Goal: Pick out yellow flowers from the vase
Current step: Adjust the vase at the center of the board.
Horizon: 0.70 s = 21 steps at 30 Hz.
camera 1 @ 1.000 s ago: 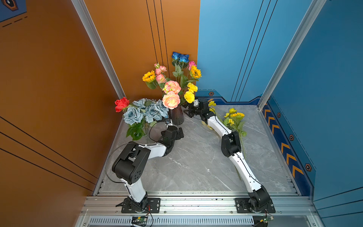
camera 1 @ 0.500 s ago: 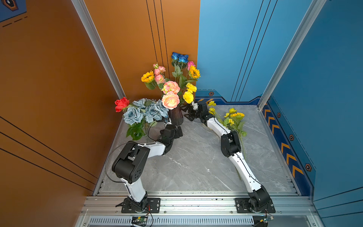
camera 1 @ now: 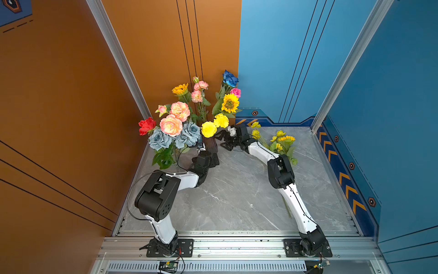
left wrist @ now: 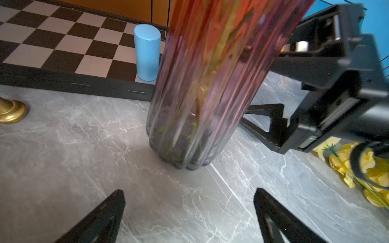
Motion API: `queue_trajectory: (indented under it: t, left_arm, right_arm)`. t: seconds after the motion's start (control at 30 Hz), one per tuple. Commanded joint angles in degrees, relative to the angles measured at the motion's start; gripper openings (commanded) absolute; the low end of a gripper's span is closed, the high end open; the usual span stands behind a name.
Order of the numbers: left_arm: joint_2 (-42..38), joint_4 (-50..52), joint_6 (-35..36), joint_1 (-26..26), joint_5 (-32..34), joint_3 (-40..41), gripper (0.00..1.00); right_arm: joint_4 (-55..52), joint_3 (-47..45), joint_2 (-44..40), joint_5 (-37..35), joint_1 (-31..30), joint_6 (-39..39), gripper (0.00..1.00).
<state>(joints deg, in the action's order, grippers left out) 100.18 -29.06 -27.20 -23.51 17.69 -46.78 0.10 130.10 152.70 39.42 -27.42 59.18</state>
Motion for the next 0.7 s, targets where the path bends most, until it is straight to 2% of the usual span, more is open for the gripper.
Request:
queue_trajectory:
  t: [0.0, 0.17, 0.4, 0.53, 0.67]
  left_arm:
    - [-1.1, -0.2, 0.8, 0.7, -0.6, 1.0, 0.98]
    - [-0.3, -0.2, 1.0, 0.8, -0.7, 0.5, 0.98]
    - [0.4, -0.2, 2.2, 1.0, -1.1, -0.1, 0.98]
    - [0.9, -0.2, 2.8, 1.2, -1.3, -0.2, 0.98]
    - [1.0, -0.2, 3.1, 1.4, -2.1, -0.3, 0.98]
  right_arm:
    - [0.5, -3.0, -4.8, 1.5, -0.6, -3.9, 1.0]
    - [-3.4, 2.6, -3.0, 2.1, 0.1, -5.0, 1.0]
    - [-8.9, 19.1, 5.7, 2.7, 0.7, -4.2, 1.0]
    - [-8.8, 20.6, 6.8, 3.2, 0.8, -4.4, 1.0]
    - [-8.8, 18.4, 5.6, 4.7, 0.6, -4.9, 1.0]
